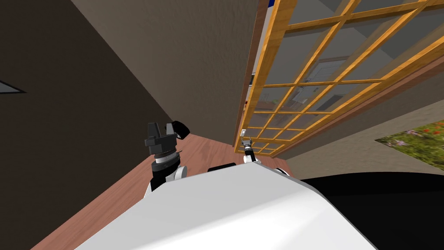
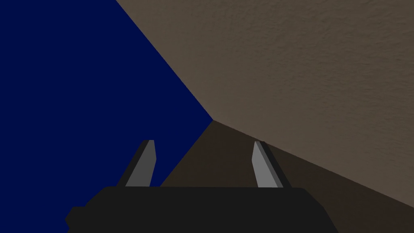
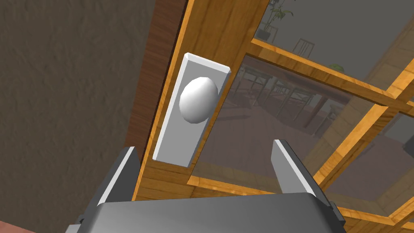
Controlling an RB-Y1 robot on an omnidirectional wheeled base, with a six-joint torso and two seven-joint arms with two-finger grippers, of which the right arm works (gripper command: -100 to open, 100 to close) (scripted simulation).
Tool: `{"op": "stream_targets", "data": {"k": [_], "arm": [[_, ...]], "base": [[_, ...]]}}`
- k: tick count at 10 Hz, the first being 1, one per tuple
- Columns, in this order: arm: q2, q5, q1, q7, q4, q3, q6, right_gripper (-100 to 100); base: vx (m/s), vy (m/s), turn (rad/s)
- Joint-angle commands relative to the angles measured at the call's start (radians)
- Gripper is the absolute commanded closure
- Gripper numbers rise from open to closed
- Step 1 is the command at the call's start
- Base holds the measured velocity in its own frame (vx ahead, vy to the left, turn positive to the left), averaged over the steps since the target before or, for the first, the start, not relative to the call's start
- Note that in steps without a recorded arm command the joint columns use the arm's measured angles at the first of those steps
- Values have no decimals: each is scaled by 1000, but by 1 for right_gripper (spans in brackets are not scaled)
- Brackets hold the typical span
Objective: Pull the door open
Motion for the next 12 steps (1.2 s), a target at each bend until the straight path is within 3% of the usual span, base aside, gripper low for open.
{"op": "stream_targets", "data": {"k": [1,9,11,12], "arm": [[2,-9,-5,-40,4,4,1,-100],[24,-79,-23,-265,-5,35,19,-100],[28,-91,-25,-304,-7,40,22,-100],[26,-87,-23,-289,-10,38,22,-100]], "base": [[-54,-21,29],[-67,-19,41],[-48,-18,29],[-24,-5,4]]}}
